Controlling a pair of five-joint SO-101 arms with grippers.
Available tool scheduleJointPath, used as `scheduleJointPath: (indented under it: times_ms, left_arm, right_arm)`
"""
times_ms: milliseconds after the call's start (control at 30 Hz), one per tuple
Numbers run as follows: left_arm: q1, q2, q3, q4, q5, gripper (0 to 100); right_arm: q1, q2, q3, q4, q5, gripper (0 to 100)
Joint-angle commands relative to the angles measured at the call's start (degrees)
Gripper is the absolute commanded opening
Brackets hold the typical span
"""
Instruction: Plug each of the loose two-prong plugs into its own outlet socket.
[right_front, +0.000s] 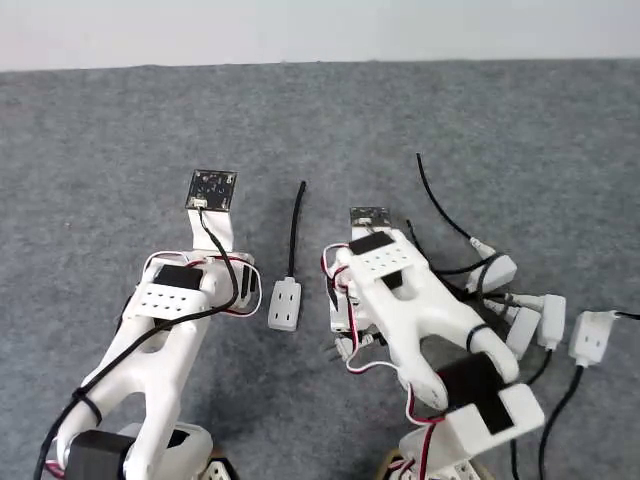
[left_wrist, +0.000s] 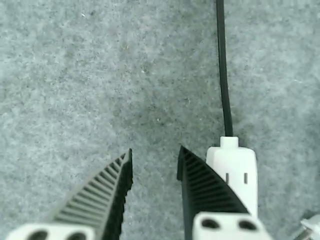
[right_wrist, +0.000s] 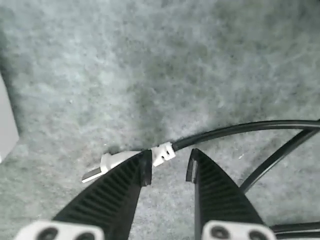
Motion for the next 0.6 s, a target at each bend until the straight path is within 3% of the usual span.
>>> scheduleJointPath:
  times_ms: [0, 400, 567]
  left_arm:
    - [0.4, -1.8, -0.6, -1.1, -0.2, 14]
    - [0.4, -1.8, -0.7, -1.2, -0.2, 14]
    - [0.4, -1.8, -0.7, -1.2, -0.2, 14]
  right_arm:
    - [0.0, -0.3, -1.8, 2.0, 0.4, 14.4]
    - [0.6, -0.2, -1.4, 0.9, -3.0, 14.9]
    - [7.1, -0.6, -1.4, -0.4, -5.3, 14.9]
